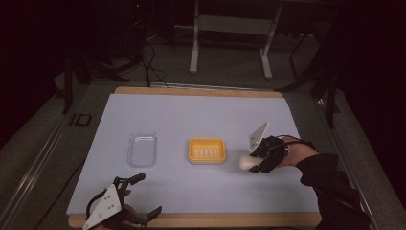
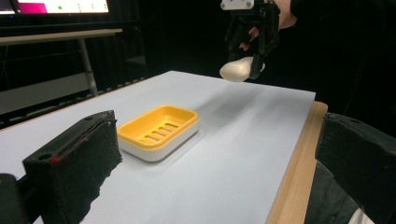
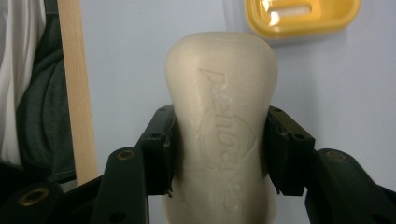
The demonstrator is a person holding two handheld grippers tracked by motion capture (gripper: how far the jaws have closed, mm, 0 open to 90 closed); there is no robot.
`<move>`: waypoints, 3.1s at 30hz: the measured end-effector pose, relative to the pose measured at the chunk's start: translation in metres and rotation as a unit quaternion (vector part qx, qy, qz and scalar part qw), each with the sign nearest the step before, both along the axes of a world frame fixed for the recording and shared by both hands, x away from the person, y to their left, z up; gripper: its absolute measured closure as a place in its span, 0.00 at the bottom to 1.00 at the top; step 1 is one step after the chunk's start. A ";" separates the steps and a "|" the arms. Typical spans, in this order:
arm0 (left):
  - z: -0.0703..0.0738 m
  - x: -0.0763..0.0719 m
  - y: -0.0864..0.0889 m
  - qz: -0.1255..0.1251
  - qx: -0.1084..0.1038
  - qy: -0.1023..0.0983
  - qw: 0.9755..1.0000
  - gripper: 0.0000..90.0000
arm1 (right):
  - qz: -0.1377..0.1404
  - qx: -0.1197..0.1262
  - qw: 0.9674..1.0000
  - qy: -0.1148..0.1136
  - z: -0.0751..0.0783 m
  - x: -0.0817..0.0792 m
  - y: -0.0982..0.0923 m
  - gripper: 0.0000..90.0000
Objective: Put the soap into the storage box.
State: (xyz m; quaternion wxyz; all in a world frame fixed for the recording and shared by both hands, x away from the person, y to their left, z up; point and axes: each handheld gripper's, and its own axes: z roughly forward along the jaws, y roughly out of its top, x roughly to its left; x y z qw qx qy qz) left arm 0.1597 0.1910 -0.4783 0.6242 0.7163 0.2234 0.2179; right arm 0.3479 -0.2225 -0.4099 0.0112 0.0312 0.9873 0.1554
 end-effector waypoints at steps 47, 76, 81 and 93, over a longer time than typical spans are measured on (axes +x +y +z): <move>0.001 -0.002 0.001 -0.007 -0.001 0.000 1.000 0.00 | 0.088 0.016 0.996 -0.008 0.020 0.032 0.081 0.55; 0.000 -0.003 0.002 -0.010 -0.002 0.002 1.000 0.00 | 0.078 0.027 0.997 -0.015 0.002 0.058 0.118 0.55; 0.000 -0.003 0.002 -0.013 -0.001 0.003 1.000 0.00 | 0.079 0.034 0.996 -0.006 -0.008 0.061 0.123 0.55; 0.000 -0.003 0.003 -0.016 -0.003 0.003 1.000 0.00 | 0.073 0.041 0.996 0.001 -0.033 0.070 0.134 0.55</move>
